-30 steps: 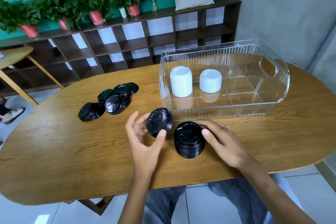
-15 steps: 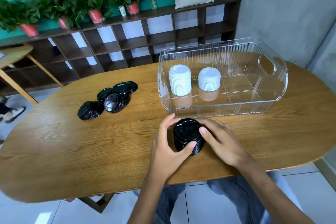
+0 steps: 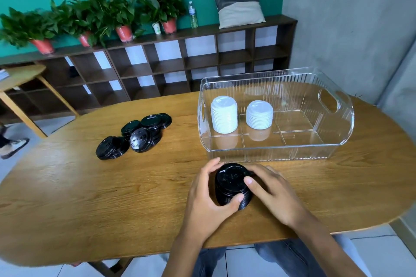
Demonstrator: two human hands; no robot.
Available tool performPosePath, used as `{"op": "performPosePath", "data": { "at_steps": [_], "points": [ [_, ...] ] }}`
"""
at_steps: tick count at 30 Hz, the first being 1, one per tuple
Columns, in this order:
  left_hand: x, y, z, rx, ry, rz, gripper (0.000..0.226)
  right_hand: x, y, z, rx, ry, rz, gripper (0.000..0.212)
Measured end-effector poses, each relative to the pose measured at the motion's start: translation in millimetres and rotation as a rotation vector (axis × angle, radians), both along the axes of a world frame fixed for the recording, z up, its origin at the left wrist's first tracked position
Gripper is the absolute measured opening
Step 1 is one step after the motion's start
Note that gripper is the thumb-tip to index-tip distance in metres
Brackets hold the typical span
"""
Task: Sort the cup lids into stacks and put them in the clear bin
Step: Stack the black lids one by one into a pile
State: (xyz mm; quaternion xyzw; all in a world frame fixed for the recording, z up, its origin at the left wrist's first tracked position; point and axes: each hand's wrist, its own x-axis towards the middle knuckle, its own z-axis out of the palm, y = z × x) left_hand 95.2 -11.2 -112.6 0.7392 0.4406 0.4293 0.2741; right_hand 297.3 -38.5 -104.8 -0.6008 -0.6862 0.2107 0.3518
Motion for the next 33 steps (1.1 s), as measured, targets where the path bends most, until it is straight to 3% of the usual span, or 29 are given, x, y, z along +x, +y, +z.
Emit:
{"op": "performPosePath", "data": {
  "at_steps": [8, 14, 18, 19, 21, 22, 24, 25, 28, 30, 31, 33],
  "points": [
    [-1.5, -1.3, 0.1, -0.027, 0.001, -0.035, 0.081, -0.3, 1.5, -3.2, 0.013, -0.051, -0.004, 0.048],
    [-1.0, -1.6, 5.8, -0.054, 0.025, -0.046, 0.085, -1.2, 2.0, 2.9, -0.036, -0.092, -0.009, 0.058],
    [-0.4, 10.4, 8.7, -0.195, 0.082, -0.041, 0.079, 1.3, 6.3, 3.2, -0.090, -0.133, -0.009, 0.061],
    [-13.3, 22.3, 7.0, -0.231, 0.020, -0.145, 0.071, 2.4, 8.6, 1.4, -0.101, -0.147, -0.012, 0.058],
    [-19.7, 55.7, -3.6, -0.450, -0.084, -0.114, 0.052, 4.5, 15.8, -1.8, -0.144, -0.191, 0.010, 0.044],
    [-9.3, 71.9, 4.1, -0.559, -0.013, -0.144, 0.048, 3.9, 20.5, -2.6, -0.176, -0.194, 0.030, 0.039],
    [0.0, 97.5, -5.3, -0.549, 0.107, -0.120, 0.047, 3.1, 26.0, -5.1, -0.209, -0.171, 0.063, 0.039],
    [3.7, 102.0, -13.8, -0.604, 0.078, -0.050, 0.048, 3.2, 26.4, -5.2, -0.213, -0.170, 0.066, 0.041],
    [4.5, 90.6, 0.1, -0.664, 0.015, -0.122, 0.050, 5.3, 22.2, -0.9, -0.168, -0.214, 0.068, 0.040],
    [-4.7, 56.3, -2.2, -0.647, -0.131, -0.146, 0.056, 6.3, 14.8, 3.4, -0.084, -0.216, 0.033, 0.037],
    [-4.0, 36.9, -0.3, -0.509, -0.215, -0.126, 0.065, 4.5, 11.8, 7.9, -0.064, -0.215, 0.025, 0.037],
    [4.7, 18.8, 5.1, -0.240, -0.038, -0.068, 0.081, 2.5, 5.9, 16.7, -0.057, -0.262, 0.028, 0.038]
  ]
}}
